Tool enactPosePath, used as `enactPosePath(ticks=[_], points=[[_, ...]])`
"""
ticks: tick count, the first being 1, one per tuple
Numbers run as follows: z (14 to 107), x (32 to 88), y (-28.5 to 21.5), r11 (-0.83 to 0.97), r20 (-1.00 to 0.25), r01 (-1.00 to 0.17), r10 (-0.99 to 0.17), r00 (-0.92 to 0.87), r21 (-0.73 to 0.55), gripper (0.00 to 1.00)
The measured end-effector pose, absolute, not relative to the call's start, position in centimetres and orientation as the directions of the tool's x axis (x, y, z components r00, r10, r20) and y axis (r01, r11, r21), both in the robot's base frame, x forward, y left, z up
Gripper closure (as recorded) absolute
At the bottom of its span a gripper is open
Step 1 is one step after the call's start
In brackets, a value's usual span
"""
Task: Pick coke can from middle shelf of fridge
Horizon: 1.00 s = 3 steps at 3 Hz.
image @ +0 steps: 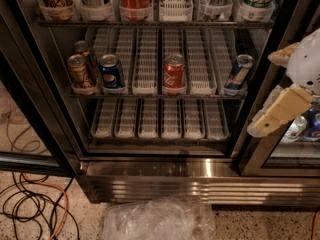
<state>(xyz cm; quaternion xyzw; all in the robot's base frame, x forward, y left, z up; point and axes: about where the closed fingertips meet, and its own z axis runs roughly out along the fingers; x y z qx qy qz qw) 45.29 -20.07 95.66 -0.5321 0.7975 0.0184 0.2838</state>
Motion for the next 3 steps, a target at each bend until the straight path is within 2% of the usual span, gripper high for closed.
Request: enactPosePath(ticks=[1,2,3], points=[[95.7,45.3,-20.1,0.433,-0.472,-0.859,-0.838,-0.273,-0.273,0.1],[94.2,45.7,-19.7,0.462,-0.505,-0.85,-0.813,-0.291,-0.253,0.0],[92.1,47.1,-18.7,0.525,-0.574,-0.818,-0.755,-0.318,-0.237,0.0]])
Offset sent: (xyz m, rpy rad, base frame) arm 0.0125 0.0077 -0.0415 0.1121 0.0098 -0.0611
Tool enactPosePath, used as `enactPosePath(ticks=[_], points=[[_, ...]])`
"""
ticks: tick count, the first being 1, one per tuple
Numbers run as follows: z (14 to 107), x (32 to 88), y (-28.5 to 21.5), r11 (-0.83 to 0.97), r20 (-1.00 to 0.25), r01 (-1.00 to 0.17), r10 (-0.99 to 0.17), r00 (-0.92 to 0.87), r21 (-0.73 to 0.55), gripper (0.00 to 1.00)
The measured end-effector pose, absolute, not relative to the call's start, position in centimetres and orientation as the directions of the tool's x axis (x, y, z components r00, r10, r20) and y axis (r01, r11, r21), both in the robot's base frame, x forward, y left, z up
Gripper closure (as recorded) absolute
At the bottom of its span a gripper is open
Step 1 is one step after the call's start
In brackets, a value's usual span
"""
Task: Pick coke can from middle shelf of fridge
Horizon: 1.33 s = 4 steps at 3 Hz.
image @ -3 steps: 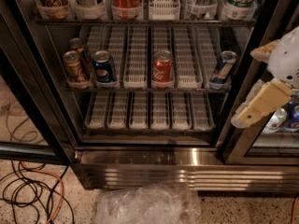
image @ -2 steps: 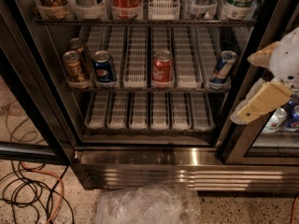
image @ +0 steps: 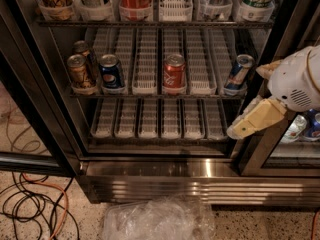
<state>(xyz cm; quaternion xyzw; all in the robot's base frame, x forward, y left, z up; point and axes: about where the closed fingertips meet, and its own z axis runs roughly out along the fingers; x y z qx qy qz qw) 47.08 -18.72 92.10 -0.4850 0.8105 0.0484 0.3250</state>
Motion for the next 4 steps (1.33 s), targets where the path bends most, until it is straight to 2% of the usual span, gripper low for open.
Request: enactPosePath(ticks=[1,2,3,4], points=[[91.0,49.4,-17.9,0.606,-0.642,-0.755,-0.688,-0.339,-0.25,0.0],[92.0,50.6,-18.0,0.627,-0.666,-0.723,-0.674,-0.319,-0.289,0.0],[92.0,50.6,-18.0,0.627,-0.666,-0.723,-0.674,-0.319,-0.289,0.14],[90.6,52.4,-16.6,0.632,-0.708,-0.729,-0.64,-0.298,-0.264,0.0]])
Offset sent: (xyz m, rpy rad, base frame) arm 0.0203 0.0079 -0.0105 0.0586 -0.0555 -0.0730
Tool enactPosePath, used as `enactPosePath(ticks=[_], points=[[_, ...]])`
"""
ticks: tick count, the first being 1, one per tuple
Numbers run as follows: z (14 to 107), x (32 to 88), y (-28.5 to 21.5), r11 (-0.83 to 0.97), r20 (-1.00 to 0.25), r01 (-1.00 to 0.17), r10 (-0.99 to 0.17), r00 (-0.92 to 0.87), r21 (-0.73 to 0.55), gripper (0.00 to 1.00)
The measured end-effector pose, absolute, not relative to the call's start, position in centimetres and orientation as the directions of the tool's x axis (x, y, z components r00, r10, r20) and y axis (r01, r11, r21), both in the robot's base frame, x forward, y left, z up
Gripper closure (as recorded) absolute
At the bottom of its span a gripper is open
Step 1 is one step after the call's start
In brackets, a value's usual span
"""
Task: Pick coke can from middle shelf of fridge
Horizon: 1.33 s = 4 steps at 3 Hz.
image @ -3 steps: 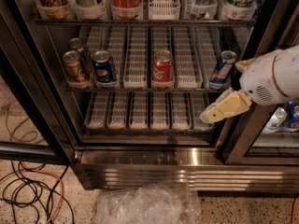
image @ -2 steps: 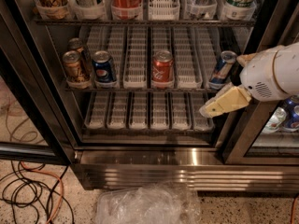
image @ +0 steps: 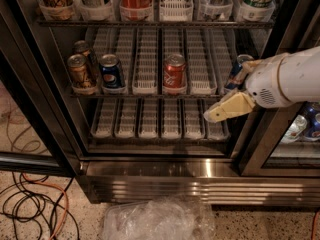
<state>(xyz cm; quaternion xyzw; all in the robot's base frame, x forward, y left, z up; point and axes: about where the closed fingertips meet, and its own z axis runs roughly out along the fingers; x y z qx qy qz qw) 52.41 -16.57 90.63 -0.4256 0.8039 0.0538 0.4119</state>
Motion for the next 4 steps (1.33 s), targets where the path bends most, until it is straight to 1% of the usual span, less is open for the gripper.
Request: enactPosePath(ticks=[2,3,4], points=[[89.7,58.1,-12.2,0.637,-0.804,-0.732,-0.554,-0.218,-0.24,0.0],[89.6,58.3,-12.1,0.639,-0.807,-0.731,-0.549,-0.216,-0.239,0.0],[88.6,59.4,-10.9,0.627,-0.811,-0.746,-0.545,-0.213,-0.226,0.0]])
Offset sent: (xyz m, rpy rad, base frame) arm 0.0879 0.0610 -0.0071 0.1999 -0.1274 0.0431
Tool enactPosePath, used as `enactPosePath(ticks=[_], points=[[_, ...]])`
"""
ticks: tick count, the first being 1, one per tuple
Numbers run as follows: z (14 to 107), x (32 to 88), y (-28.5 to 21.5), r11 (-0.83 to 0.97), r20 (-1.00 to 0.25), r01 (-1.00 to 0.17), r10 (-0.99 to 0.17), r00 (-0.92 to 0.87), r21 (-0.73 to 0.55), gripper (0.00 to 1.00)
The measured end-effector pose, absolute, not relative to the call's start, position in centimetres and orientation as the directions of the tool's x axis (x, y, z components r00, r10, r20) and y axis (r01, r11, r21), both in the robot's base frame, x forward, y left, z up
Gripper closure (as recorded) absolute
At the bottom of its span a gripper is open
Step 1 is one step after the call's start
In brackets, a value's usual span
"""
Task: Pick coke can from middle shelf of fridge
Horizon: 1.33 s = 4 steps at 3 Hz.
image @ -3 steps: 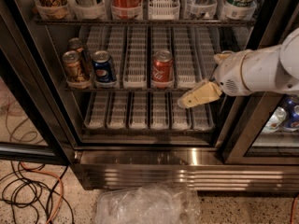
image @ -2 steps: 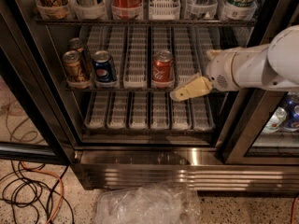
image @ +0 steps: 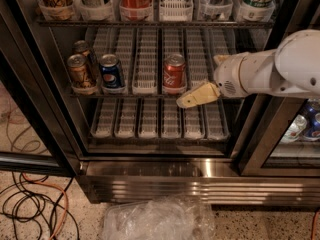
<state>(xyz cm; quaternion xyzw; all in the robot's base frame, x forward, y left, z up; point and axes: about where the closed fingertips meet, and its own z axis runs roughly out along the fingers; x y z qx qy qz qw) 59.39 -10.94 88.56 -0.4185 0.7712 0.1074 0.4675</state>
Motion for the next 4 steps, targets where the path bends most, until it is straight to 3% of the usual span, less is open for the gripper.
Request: enactPosePath(ticks=[2,4], points=[[86.3,63.2,-6.8,0.588,-0.833,-0.782,-0.525,-0.177,-0.205,0.0],[84.4,66.2,-5.7,0.595,-0.828,-0.768,-0.537,-0.164,-0.234,0.0]])
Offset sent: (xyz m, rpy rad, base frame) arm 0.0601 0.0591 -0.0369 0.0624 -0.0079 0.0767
